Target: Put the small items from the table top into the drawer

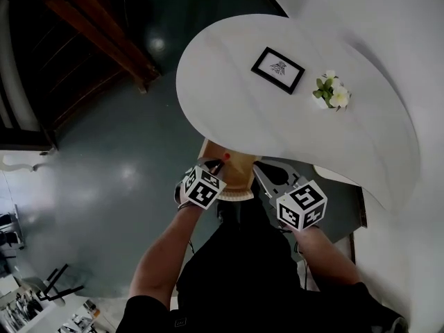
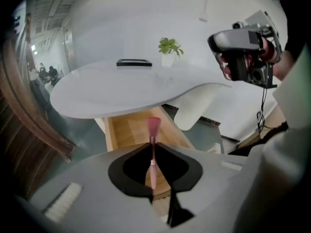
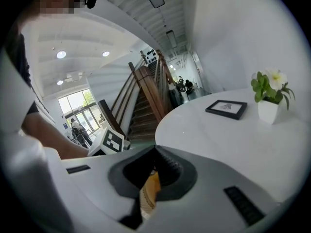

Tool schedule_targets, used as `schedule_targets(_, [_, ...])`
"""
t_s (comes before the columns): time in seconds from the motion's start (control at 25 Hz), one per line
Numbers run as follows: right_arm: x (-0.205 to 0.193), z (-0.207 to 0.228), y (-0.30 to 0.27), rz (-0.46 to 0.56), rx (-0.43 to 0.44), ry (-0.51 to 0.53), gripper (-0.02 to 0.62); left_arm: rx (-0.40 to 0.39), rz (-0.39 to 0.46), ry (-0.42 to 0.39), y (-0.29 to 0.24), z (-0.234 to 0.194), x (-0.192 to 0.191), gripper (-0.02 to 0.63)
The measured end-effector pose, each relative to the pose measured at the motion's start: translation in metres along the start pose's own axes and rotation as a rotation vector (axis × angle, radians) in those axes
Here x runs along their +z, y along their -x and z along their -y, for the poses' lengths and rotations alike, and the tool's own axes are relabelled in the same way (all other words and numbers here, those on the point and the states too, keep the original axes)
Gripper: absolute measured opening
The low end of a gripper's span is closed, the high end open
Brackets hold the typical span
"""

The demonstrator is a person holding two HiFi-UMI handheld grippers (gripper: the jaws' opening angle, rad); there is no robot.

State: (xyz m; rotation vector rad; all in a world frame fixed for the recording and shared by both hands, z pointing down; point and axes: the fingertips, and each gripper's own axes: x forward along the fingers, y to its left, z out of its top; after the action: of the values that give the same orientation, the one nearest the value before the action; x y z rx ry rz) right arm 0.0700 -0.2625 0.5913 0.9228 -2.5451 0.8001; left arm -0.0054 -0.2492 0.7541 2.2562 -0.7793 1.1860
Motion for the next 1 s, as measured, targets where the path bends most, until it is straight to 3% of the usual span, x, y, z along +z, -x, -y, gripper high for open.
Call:
schedule_targets(0.16, [-0.006,0.0,-0.004,-0.014,0.005,-0.003,0.003,0.0,-0.077,-0.155,-0.011,-0.003,-0.01,0.046])
schedule_targets(0.28, [-0.014,0.002,-0.001,-0.019,0.002,-0.013,0.003,-0.021,-0.129,-0.226,-0.02,0.0,-0.019,0.046])
schedule_targets(0.76, [-0.037,0.01,0.006,-0.019,-0.034,-0.06,0.003,-0.096,-0.277,-0.385,-0.054,0.011,-0.043,0.047])
schedule_targets(1.0, [-0.043,0.009,0.01,-0.029,-0.043,-0.062,0.003,-0.14,-0.294,-0.42,-0.057,0.023,-0.045,0.048])
